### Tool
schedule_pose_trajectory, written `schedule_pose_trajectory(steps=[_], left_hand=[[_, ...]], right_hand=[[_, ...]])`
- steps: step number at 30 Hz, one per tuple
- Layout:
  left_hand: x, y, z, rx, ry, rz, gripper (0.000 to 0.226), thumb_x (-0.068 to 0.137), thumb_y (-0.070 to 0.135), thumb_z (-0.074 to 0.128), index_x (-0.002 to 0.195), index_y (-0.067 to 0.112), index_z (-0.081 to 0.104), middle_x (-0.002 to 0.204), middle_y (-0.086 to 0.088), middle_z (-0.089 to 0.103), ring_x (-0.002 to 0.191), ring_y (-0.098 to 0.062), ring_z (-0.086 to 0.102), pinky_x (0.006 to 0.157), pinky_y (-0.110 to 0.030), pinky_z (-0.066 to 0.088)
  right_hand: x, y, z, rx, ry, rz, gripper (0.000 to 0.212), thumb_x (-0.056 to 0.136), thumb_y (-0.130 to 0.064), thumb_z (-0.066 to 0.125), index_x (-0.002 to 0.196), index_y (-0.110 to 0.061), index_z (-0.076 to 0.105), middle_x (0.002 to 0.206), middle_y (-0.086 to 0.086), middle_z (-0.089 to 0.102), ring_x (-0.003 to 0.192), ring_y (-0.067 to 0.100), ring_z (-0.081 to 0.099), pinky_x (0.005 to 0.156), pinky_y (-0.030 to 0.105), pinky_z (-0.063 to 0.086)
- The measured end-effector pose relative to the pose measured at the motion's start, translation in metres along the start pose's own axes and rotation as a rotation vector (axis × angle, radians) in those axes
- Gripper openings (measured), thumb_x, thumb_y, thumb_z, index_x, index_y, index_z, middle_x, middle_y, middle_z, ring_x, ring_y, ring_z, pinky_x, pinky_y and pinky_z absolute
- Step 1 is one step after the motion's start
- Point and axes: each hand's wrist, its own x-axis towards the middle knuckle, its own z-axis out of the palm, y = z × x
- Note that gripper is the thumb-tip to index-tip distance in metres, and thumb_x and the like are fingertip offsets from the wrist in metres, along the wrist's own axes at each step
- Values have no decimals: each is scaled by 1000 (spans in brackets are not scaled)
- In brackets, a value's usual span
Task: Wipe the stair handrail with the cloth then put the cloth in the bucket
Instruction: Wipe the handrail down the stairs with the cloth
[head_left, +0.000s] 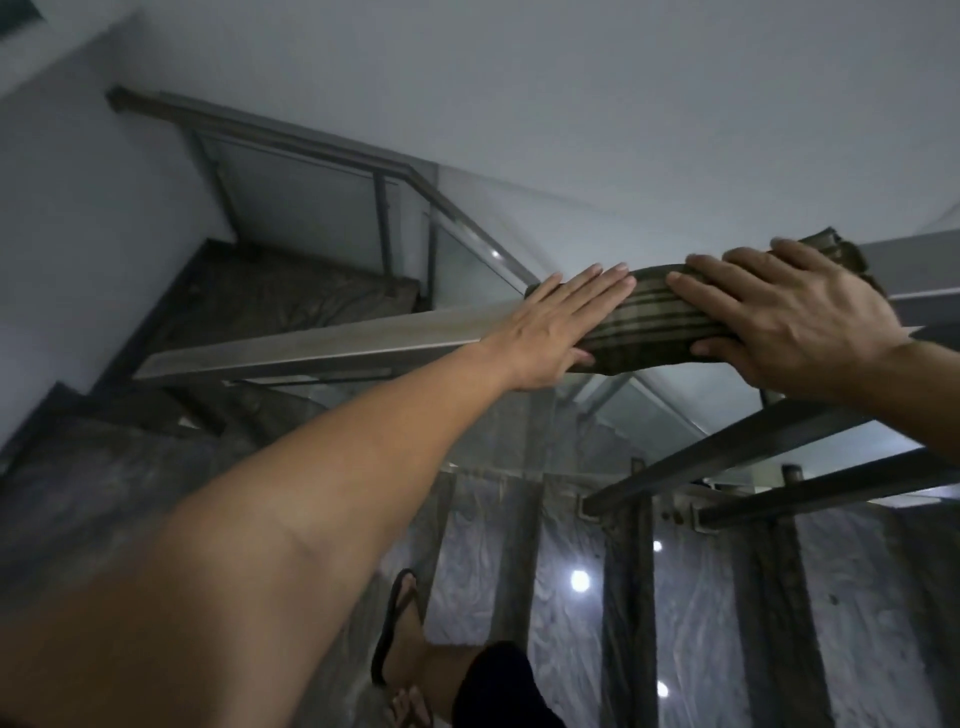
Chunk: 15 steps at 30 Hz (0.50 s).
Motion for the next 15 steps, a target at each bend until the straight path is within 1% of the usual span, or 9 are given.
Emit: schedule_pose_trajectory(steps=[5, 9, 13, 15], left_hand=[[-35, -43, 10, 45, -16, -20, 92, 85, 29, 62, 151, 20, -3, 162, -2, -2, 149, -16, -3, 122, -44, 5], [-58, -75, 19, 76, 8, -26, 92, 86, 29, 60, 150, 22, -6, 162, -1, -3, 149, -16, -4, 122, -44, 6], [-77, -106, 31, 85, 21, -30, 92, 86, 30, 58, 150, 23, -7, 162, 0, -4, 149, -15, -5, 122, -44, 6], [-86, -119, 34, 59, 40, -20, 89, 86, 29, 57, 150, 22, -4, 162, -1, -2, 149, -15, -3, 122, -45, 7]], right_hand=[[32, -44, -2, 32, 39, -21, 70, 88, -56, 18, 145, -16, 25, 147, 16, 40, 126, 37, 46, 106, 56, 36], [56, -72, -2, 44, 71, -43, 65, 91, -54, 22, 145, -17, 23, 149, 14, 38, 127, 36, 45, 106, 55, 35], [78, -100, -1, 50, 114, -57, 63, 93, -52, 33, 143, -16, 27, 147, 14, 41, 124, 36, 48, 103, 55, 38], [88, -114, -2, 47, 120, -54, 62, 93, -52, 29, 143, -16, 27, 146, 14, 42, 124, 36, 49, 103, 55, 39]])
